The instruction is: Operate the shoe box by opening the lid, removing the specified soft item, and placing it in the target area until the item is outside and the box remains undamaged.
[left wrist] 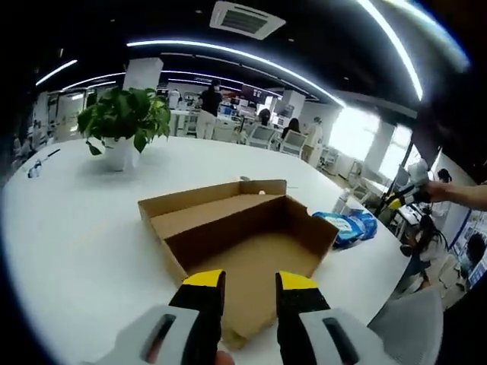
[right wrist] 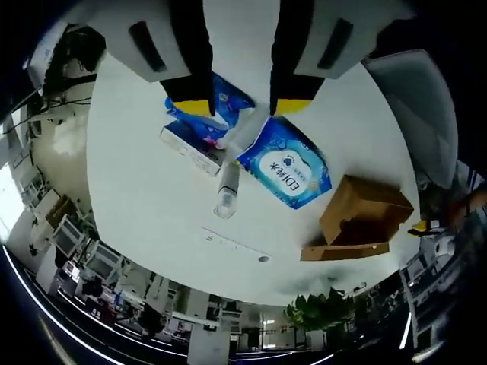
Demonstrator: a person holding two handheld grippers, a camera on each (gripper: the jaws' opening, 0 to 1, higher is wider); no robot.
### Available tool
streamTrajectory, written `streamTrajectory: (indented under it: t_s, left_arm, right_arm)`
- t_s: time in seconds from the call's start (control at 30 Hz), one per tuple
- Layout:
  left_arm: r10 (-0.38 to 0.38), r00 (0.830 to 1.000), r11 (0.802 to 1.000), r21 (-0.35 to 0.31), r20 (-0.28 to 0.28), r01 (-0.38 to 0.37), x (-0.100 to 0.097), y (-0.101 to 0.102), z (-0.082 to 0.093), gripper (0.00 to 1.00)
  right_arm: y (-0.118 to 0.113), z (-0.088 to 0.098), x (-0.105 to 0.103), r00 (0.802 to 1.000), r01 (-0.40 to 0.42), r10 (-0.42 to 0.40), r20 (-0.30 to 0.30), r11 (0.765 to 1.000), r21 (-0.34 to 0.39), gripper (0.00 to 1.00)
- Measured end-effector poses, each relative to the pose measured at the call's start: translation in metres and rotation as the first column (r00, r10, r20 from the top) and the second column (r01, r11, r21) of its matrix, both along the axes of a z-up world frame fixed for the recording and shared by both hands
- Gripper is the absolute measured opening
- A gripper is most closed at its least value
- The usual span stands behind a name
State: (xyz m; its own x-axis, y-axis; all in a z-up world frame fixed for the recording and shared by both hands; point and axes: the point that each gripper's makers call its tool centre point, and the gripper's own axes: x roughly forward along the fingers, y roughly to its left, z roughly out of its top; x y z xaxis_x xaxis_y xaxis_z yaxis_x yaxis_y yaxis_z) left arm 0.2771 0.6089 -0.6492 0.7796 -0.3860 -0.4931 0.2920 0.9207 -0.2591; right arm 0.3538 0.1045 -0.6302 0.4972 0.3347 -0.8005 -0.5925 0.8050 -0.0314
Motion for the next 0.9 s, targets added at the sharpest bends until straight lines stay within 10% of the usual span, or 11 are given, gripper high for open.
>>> streamTrajectory:
  t_s: [0.3, 0.9]
  left_arm:
    - [0.152, 0.987, 0.988, 0.004, -0.058, -0.152, 0.0, 0.026, -0.025, 0.27]
    - [0.184, 0.974, 0.983, 0.051, -0.133, -0.179, 0.01, 0.023, -0.051, 0.24]
  right_arm:
    - [0.032, -0.008, -0.034, 0.997, -0.074, 0.074, -0.001, 0.997, 0.022, 0.26]
    - [0.05, -0.008, -0.063, 0.998, -0.06, 0.06, -0.002, 0.995, 0.079, 0.25]
